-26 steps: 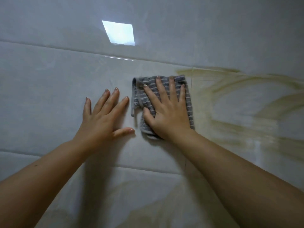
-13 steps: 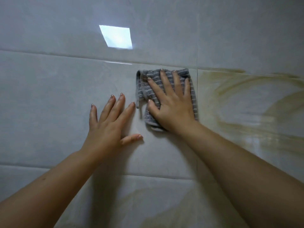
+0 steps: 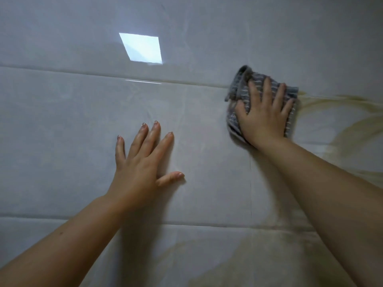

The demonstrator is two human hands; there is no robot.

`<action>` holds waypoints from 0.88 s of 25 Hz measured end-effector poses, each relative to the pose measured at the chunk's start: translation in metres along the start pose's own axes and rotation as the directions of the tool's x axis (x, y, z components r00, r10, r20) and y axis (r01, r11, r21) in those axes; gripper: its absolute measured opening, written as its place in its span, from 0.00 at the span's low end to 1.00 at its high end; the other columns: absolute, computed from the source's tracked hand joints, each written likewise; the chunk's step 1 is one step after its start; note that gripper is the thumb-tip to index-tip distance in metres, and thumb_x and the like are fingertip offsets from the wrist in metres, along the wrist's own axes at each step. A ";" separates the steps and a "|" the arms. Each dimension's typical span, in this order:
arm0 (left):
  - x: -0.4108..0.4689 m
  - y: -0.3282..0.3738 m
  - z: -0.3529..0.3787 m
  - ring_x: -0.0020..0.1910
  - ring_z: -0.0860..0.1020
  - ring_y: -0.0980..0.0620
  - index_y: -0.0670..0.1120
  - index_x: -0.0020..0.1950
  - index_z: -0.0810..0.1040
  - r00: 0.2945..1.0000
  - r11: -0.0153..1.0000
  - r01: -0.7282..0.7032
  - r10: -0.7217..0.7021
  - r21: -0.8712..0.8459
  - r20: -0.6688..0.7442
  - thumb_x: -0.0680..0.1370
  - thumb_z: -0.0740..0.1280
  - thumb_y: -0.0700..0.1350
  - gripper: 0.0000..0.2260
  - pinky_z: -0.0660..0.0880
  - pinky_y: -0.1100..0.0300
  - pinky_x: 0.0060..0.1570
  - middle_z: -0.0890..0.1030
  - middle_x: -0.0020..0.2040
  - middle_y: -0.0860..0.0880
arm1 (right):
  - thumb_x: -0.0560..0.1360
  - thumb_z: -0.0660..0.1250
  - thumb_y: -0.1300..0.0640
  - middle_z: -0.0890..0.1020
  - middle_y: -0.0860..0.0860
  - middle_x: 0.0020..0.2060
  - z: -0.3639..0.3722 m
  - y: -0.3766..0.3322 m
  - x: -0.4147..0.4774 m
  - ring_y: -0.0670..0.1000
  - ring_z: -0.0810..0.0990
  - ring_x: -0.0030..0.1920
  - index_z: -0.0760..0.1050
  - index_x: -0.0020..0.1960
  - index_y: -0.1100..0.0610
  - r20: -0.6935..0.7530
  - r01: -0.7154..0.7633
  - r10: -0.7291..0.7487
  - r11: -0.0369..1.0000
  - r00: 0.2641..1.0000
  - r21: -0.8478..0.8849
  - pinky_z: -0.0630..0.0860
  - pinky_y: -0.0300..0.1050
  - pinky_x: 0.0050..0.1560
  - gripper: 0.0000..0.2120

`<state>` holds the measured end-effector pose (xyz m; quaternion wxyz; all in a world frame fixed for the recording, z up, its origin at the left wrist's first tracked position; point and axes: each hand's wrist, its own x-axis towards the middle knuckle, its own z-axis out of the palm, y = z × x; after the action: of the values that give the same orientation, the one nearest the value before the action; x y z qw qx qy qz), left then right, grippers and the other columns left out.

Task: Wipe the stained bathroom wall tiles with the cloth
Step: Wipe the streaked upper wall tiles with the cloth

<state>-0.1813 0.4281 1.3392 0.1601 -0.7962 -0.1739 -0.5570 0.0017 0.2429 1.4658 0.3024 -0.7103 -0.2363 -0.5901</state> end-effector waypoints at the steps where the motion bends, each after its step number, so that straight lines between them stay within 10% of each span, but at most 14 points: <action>1: 0.000 0.000 0.000 0.76 0.31 0.57 0.62 0.79 0.44 1.000 1.000 0.001 -0.001 -0.030 0.013 0.67 0.43 0.77 0.42 0.32 0.41 0.72 0.35 0.78 0.59 | 0.78 0.46 0.38 0.47 0.53 0.79 0.000 -0.007 0.004 0.62 0.41 0.78 0.50 0.79 0.45 -0.006 -0.119 0.119 0.993 0.993 0.016 0.40 0.68 0.73 0.31; 8: 0.003 -0.011 -0.007 0.78 0.37 0.56 0.58 0.80 0.51 0.996 0.993 -0.086 0.088 -0.083 0.026 0.67 0.47 0.75 0.44 0.37 0.41 0.74 0.42 0.81 0.55 | 0.78 0.47 0.37 0.46 0.50 0.79 0.006 -0.095 -0.017 0.59 0.40 0.78 0.49 0.78 0.42 0.046 0.371 -0.372 0.928 0.927 0.018 0.36 0.65 0.74 0.30; 15: -0.022 -0.085 -0.035 0.78 0.57 0.49 0.46 0.74 0.70 0.975 0.976 -0.079 0.034 -0.201 -0.218 0.76 0.54 0.60 0.30 0.59 0.41 0.74 0.63 0.78 0.47 | 0.73 0.43 0.38 0.51 0.53 0.79 0.004 -0.052 -0.003 0.63 0.44 0.78 0.55 0.78 0.46 -0.040 -0.107 0.109 0.993 0.993 0.051 0.40 0.69 0.73 0.34; 22: -0.036 -0.101 -0.038 0.78 0.59 0.49 0.46 0.74 0.70 0.977 0.972 -0.070 0.022 -0.224 -0.210 0.77 0.54 0.58 0.29 0.60 0.42 0.74 0.64 0.77 0.47 | 0.74 0.53 0.40 0.58 0.53 0.78 0.030 -0.139 -0.120 0.63 0.51 0.78 0.61 0.76 0.44 -0.058 0.501 -0.500 0.865 0.864 0.024 0.46 0.68 0.74 0.30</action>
<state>-0.2702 0.4968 1.3243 0.0969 -0.7512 -0.0719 -0.6490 -0.0967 0.3651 1.3651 0.1584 -0.6040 -0.4160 -0.6611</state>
